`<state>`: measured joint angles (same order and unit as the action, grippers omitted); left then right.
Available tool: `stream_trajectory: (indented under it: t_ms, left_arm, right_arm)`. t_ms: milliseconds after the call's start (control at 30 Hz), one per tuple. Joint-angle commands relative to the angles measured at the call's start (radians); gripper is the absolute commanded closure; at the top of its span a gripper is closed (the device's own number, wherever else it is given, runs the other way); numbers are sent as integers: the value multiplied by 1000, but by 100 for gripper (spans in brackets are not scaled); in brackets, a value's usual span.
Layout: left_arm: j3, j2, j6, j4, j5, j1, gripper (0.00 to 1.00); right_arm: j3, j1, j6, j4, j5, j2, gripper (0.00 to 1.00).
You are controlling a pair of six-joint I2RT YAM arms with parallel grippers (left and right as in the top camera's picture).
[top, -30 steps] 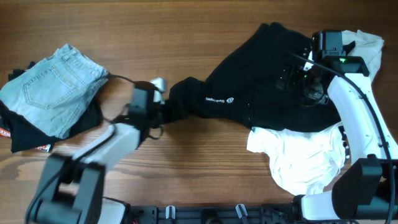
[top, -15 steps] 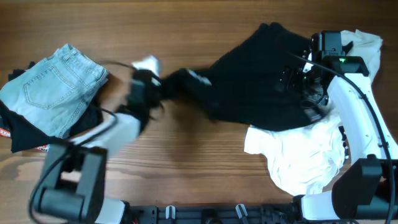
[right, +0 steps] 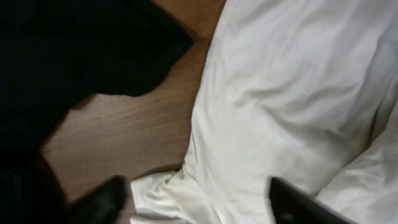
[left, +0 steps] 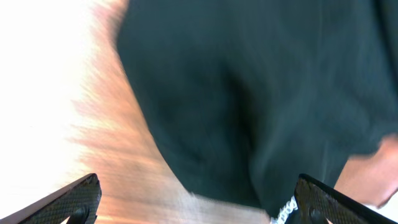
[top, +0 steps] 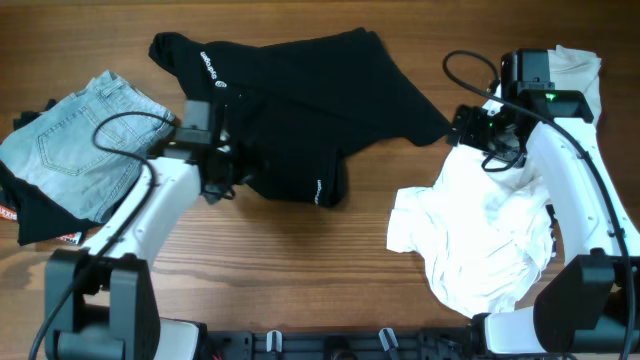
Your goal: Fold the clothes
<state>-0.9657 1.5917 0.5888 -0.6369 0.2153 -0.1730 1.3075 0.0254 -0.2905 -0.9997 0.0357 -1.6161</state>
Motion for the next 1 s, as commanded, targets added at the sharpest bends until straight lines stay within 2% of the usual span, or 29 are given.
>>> stream_trajectory:
  t_ms: [0, 67, 267, 300, 433, 500, 533, 633, 733, 867, 900, 967]
  left_arm:
    - [21, 45, -3, 20, 11, -108, 0]
    - [33, 90, 38, 56, 11, -168, 0]
    - [34, 196, 209, 127, 50, -292, 0]
    - [34, 210, 213, 140, 48, -305, 4]
    - [33, 249, 212, 188, -2, -305, 66]
    - [32, 240, 211, 117, -32, -262, 91]
    - [32, 227, 201, 43, -39, -215, 96]
    - [32, 154, 98, -186, -38, -37, 96]
    - [32, 70, -6, -313, -39, 117, 96]
    - [32, -28, -37, -367, -42, 287, 96]
    - [32, -39, -37, -367, -42, 303, 96]
    - [32, -49, -37, -362, -42, 326, 96]
  right_arm:
    - [8, 2, 37, -35, -10, -6, 69]
    - [8, 2, 36, -46, -9, -22, 61]
    - [8, 2, 37, -60, -9, -30, 51]
    - [8, 2, 37, -60, -9, -30, 51]
    - [7, 2, 37, -66, -10, -30, 50]
    - [6, 2, 37, -69, -10, -30, 49]
    - [6, 2, 37, -69, -9, -30, 49]
    - [6, 2, 37, -76, 13, -31, 51]
    - [-6, 2, 48, -75, 41, -34, 58]
    - [-119, 2, 52, 10, 44, -61, 92]
    - [-150, 2, 51, 39, 48, -73, 96]
    - [-204, 2, 43, 103, 55, -104, 95]
